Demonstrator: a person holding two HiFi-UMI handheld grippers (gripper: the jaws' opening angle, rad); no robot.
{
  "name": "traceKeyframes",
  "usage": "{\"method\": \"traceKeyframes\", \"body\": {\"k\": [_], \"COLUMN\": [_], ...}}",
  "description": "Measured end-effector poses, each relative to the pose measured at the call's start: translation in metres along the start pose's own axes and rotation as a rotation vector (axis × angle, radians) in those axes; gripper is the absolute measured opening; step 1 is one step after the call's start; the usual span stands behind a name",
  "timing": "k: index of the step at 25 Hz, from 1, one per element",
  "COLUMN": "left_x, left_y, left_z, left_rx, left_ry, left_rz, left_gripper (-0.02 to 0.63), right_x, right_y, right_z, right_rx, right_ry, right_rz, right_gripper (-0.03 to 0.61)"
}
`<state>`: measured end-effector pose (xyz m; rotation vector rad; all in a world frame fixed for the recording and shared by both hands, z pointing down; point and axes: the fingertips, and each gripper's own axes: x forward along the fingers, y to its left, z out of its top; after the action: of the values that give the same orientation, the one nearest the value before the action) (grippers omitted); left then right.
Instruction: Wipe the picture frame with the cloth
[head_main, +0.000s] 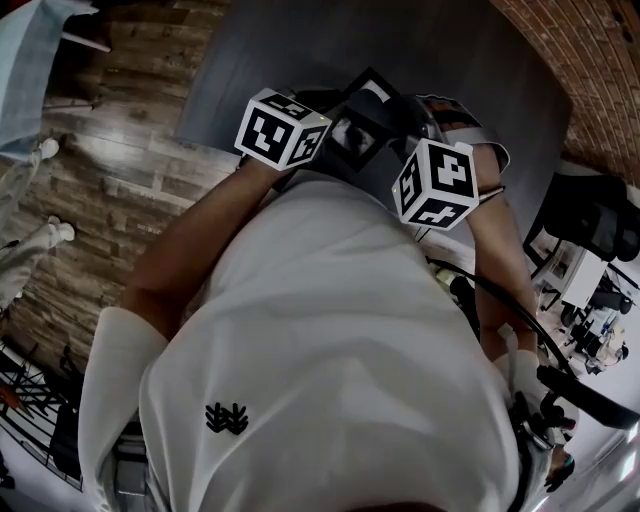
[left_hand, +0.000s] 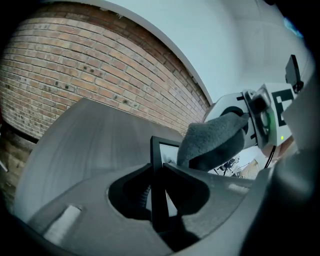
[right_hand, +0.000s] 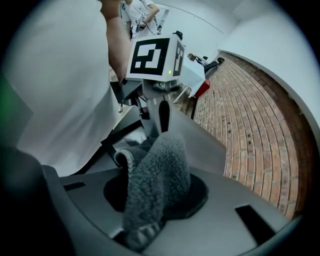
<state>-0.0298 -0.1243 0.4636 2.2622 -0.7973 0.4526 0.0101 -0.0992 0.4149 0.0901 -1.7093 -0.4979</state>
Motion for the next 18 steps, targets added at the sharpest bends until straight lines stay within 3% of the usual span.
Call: {"method": "traceKeyframes", "body": {"k": [3, 8, 13, 18], "left_x": [0.001, 0.0, 0.001, 0.001], "left_y": [-0.003, -0.005, -0.011, -0.016], "left_z": [0.0, 0.0, -0.001, -0.002], "left_rx": [0.0, 0.004, 0.009, 0.009], "left_ry": [0.003, 0.007, 0.015, 0.012], "left_rz": [-0.01, -0.025, -0.049, -0.054], "left_gripper": [0.074, 0.074, 0.075, 0.074], "right_x": [0.005, 0.006, 0.007, 0.013], "right_y": [-0.005, -0.036, -0.038, -0.045], "right_z": [-0.004, -0.026, -0.004, -0.022], "right_rx": [-0.012, 0.054, 0.048, 0.08], "right_ry": [0.03, 0.086, 0.009, 0.047], "right_rz": [-0.017, -0.096, -0.096, -0.105], "right_gripper": [0.091, 0.091, 0.091, 0.091]}}
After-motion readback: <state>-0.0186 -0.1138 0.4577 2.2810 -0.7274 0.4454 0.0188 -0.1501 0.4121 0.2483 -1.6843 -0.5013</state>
